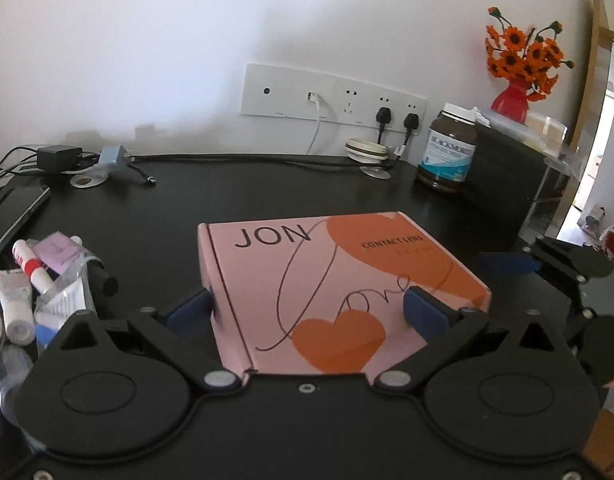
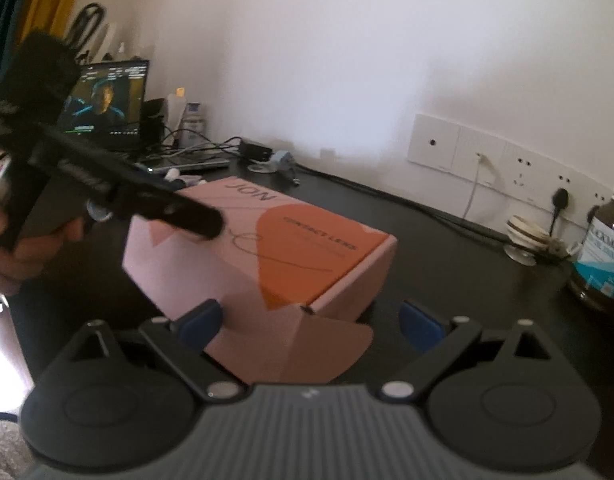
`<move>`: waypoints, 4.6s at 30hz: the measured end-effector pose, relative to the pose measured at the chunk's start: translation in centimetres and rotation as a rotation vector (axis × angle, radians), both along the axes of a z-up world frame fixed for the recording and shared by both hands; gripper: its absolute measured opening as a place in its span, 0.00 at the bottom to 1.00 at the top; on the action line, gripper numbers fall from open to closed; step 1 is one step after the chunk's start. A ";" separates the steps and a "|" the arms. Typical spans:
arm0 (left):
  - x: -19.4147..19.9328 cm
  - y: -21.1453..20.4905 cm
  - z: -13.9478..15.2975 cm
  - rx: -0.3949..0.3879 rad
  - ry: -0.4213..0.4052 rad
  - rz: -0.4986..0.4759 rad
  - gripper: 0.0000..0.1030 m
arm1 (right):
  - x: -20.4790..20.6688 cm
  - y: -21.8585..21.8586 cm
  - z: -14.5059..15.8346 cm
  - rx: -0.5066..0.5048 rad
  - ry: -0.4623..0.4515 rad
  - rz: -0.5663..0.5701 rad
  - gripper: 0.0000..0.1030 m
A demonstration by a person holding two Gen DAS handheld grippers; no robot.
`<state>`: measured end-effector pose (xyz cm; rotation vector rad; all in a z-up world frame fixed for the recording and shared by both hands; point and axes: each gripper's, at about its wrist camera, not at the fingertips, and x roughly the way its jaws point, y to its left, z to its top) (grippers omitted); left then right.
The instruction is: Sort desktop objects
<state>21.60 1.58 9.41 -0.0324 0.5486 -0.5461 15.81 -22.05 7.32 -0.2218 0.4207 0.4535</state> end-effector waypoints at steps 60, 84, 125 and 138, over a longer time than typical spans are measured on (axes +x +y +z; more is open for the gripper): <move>-8.3 0.7 -2.1 0.118 -0.096 -0.128 1.00 | -6.1 0.6 0.0 -0.075 -0.071 0.191 0.90; -7.9 2.2 -1.6 0.052 -0.107 -0.016 1.00 | -10.8 3.4 -4.3 -0.718 -0.483 0.140 0.78; -6.7 2.6 -2.3 0.002 -0.083 -0.061 1.00 | -4.2 7.0 -2.5 -0.777 -0.262 0.225 0.67; -5.9 5.3 -2.6 -0.075 -0.060 -0.002 1.00 | -2.8 12.6 -3.3 -1.029 -0.369 0.447 0.54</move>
